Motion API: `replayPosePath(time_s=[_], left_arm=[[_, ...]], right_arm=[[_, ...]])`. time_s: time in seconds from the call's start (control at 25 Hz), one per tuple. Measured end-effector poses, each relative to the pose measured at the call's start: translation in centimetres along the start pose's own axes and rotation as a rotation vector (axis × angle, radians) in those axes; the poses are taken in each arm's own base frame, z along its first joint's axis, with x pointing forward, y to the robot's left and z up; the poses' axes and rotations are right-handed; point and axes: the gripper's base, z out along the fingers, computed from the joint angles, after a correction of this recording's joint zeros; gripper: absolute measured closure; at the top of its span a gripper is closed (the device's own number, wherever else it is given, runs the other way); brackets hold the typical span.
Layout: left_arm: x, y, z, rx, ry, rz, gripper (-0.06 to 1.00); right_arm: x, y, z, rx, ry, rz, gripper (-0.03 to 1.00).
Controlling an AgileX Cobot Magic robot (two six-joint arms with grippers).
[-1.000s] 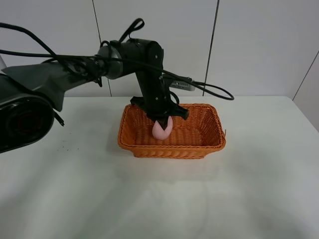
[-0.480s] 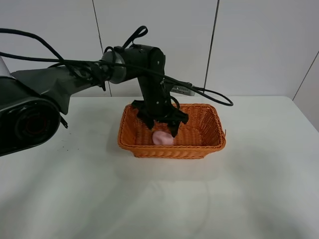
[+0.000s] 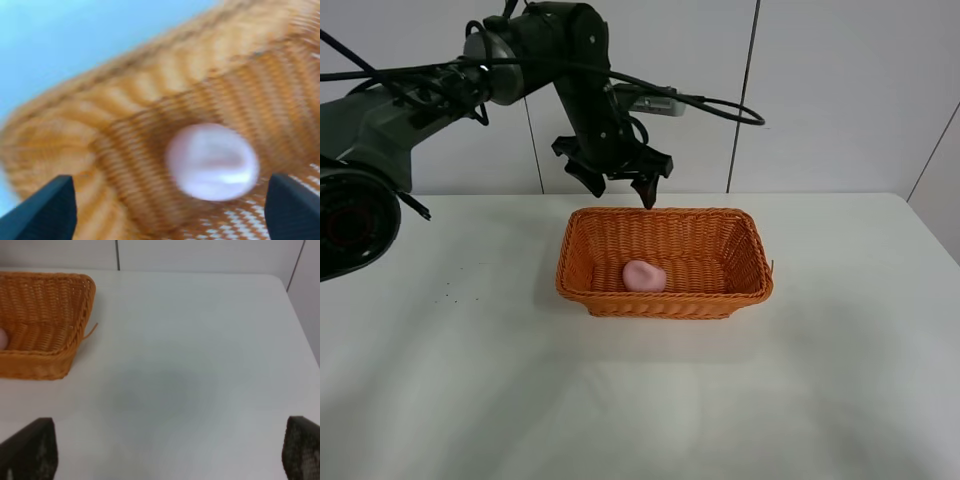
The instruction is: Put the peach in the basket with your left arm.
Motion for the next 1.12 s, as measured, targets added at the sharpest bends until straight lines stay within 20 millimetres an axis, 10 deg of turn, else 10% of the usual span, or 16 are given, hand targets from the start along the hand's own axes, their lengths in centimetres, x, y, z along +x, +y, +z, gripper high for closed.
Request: replayPosePath(time_s=[0.6, 0.76, 1.12], left_arm=[[2.6, 22.5, -3.3, -0.143, -0.040, -0.390, 0.16], [4.1, 24.6, -2.6, -0.152, 0.004, -0.434, 0.16], [5.4, 22.9, -3.1, -0.103, 0.051, -0.440, 0.16]], right_arm=[[0.0, 0.0, 0.0, 0.000, 0.000, 0.000, 0.27], [0.0, 0.0, 0.0, 0.000, 0.000, 0.000, 0.27], [0.0, 0.0, 0.0, 0.000, 0.000, 0.000, 0.27]])
